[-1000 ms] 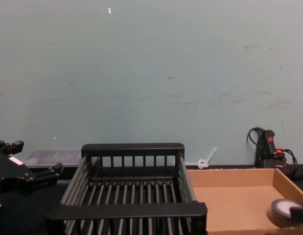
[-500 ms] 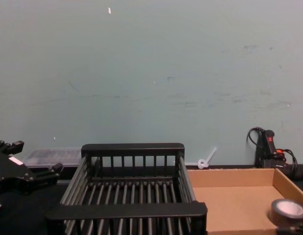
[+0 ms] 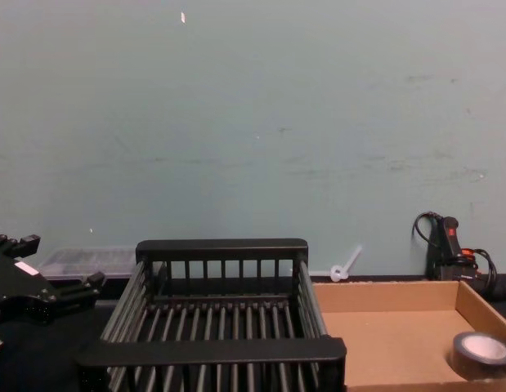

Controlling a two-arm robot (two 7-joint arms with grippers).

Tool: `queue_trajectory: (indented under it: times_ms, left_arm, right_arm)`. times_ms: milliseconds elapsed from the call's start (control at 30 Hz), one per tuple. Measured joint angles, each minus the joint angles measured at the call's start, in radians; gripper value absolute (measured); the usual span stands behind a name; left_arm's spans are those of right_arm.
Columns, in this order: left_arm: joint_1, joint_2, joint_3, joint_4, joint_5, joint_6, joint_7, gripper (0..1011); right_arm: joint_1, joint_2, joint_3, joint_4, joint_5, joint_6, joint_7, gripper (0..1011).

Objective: Pick up the white tape and place it into the black box , Pick up the silver tape and place it into the brown box.

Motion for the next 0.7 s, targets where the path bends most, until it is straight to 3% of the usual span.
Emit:
queue_trajectory:
  times_ms: [233, 700]
  left_arm:
    - [0.0, 0.0, 0.0, 0.0, 0.0, 0.0, 0.0, 1001]
    - [0.0, 0.0, 0.0, 0.0, 0.0, 0.0, 0.0, 1001]
  right_arm:
    - [0.027, 0.003, -0.036, 0.022, -0.004, 0.004, 0.021, 1002]
    - [0.057, -0.002, -0.07, 0.052, -0.015, 0.001, 0.031, 1002]
